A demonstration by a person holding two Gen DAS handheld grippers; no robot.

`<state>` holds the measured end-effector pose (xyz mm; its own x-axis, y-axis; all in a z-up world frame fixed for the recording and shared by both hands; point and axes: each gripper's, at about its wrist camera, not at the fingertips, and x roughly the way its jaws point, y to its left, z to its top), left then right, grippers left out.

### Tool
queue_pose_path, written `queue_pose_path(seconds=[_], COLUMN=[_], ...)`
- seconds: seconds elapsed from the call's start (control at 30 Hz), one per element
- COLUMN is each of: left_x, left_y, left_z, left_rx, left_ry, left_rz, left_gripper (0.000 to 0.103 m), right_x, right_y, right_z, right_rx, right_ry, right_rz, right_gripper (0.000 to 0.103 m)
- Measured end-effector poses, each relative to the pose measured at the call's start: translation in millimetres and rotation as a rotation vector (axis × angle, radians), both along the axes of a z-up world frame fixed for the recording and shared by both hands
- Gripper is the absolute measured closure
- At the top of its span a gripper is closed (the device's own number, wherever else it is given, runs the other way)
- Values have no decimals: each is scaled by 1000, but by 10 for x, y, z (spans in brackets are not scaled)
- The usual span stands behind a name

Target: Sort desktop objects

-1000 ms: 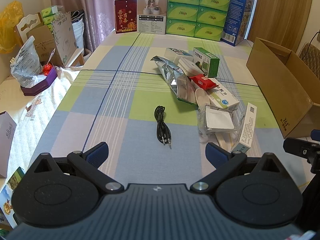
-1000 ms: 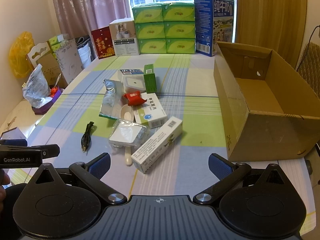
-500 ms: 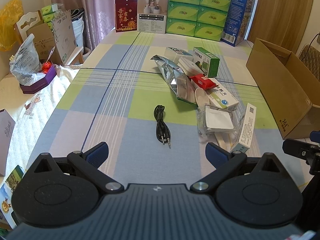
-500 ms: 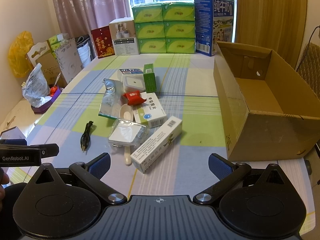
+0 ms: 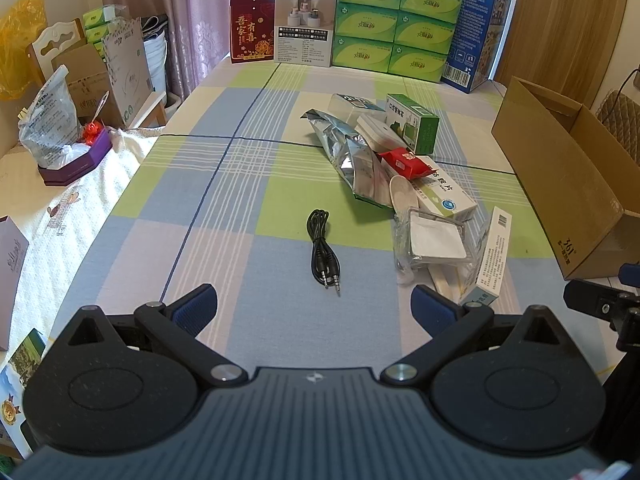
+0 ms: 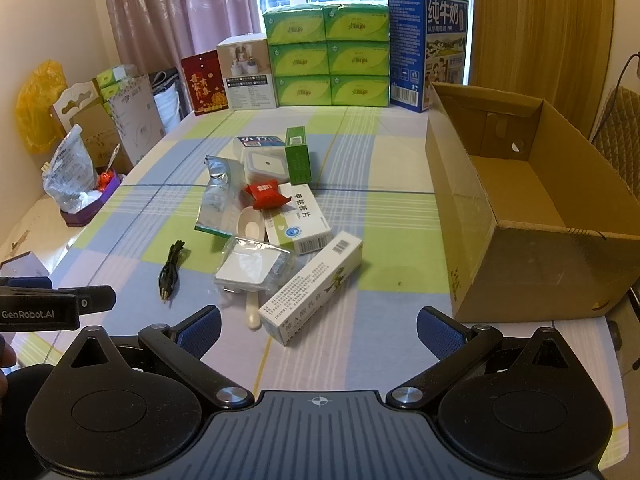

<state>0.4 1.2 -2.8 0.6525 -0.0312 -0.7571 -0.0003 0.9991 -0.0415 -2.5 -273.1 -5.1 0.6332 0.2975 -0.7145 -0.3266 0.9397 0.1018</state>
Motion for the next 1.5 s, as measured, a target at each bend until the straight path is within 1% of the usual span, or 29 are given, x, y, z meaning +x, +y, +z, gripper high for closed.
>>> queue_pose_path(seconds=[0.17, 0.27, 0.33, 0.5, 0.7, 0.87, 1.03, 1.13, 1.17, 1.23, 1.33, 1.5], left_x=[-3, 26, 46, 47, 57, 121, 228, 308, 341, 398, 493, 662], left_y=[2, 0, -12, 20, 138, 157, 171, 193, 201, 218, 254, 244], left_z=[-6, -7, -9, -12, 57, 81, 44, -22, -49, -102, -178, -305], left_rx=[-6, 0, 13, 49, 25, 34, 52, 43, 40, 31, 14, 12], left_ry=[2, 22, 40, 54, 48, 48, 50, 62, 68, 74, 86, 92], left_rz=[2, 7, 5, 12, 24, -3, -36, -47, -46, -46, -45, -69], left_gripper=[1, 1, 1, 1, 1, 1, 1, 1, 1, 1, 1, 2], right_x=[6, 10, 12, 21, 16, 23, 74, 146, 176, 240, 367, 576], right_y=[5, 8, 14, 15, 49, 81, 94, 103, 115, 148, 209, 282], right_z=[-2, -10, -18, -24, -33, -60, -117, -171, -203, -275, -416, -607], right_rx=[-6, -10, -15, -19, -39, -59, -33, 9, 17, 21, 17, 46], right_ry=[0, 1, 6, 13, 11, 10, 13, 15, 21, 30, 66, 114], right_rz=[0, 0, 0, -2, 8, 9, -3, -13, -15, -16, -21, -27], right_gripper=[2, 2, 2, 2, 2, 2, 2, 2, 3, 19, 28, 36])
